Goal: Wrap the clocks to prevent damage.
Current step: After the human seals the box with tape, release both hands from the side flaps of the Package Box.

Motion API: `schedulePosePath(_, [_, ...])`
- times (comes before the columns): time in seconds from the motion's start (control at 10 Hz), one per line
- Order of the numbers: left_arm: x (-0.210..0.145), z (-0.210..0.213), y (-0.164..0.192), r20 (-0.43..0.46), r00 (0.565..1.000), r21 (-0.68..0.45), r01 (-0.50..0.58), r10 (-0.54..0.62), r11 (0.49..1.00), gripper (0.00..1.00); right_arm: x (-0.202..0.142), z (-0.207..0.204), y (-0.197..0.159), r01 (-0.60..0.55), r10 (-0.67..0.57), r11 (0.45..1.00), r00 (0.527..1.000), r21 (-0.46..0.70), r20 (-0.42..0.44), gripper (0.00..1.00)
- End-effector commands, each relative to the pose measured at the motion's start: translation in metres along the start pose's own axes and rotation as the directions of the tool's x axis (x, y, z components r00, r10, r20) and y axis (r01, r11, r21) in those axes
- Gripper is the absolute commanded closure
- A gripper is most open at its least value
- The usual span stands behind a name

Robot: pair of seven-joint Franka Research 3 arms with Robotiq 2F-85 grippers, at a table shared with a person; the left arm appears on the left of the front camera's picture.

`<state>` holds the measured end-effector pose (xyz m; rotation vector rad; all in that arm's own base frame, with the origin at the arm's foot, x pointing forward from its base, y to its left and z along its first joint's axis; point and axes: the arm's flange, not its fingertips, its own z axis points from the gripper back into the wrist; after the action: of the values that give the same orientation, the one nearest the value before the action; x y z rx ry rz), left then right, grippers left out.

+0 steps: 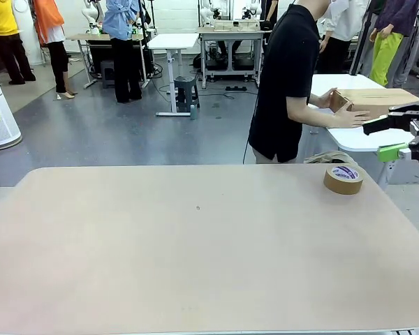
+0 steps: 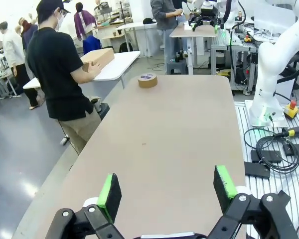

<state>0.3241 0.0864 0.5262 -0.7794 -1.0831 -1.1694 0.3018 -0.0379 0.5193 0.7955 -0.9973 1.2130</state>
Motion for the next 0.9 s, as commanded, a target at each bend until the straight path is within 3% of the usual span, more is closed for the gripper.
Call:
schedulePosePath(0.0, [-0.0100,-0.0008,-0.0002,-0.009,1.000,0.022,0.001,-0.001,1.000,0.03,0.0002,-0.0052,0.0009,0.000,0.000,1.000,1.000,-0.018,-0.002,0.00])
schedulePosePath(0.2, [-0.0131,0.0048,0.0018,0.015,1.000,0.052,-0.016,0.016,0.999,0.03,0.0031,-0.0044,-0.0002,0.007,-0.007,0.999,1.000,-0.031,-0.008,0.00])
schedulePosePath(0.3, [-0.0127,0.0027,0.0009,-0.011,1.000,0.017,-0.020,0.021,1.000,0.03,0.0048,-0.0062,-0.0057,0.063,-0.068,0.994,0.996,-0.090,-0.056,0.00])
schedulePosePath(0.4, [-0.0127,0.0027,0.0009,-0.011,1.000,0.017,-0.020,0.021,1.000,0.03,0.0005,0.0007,-0.0007,0.003,-0.003,1.000,1.000,-0.010,-0.016,0.00])
schedulePosePath(0.8, [-0.0127,0.0027,0.0009,-0.011,1.000,0.017,-0.020,0.021,1.000,0.03,0.0005,0.0007,-0.0007,0.003,-0.003,1.000,1.000,-0.010,-0.016,0.00])
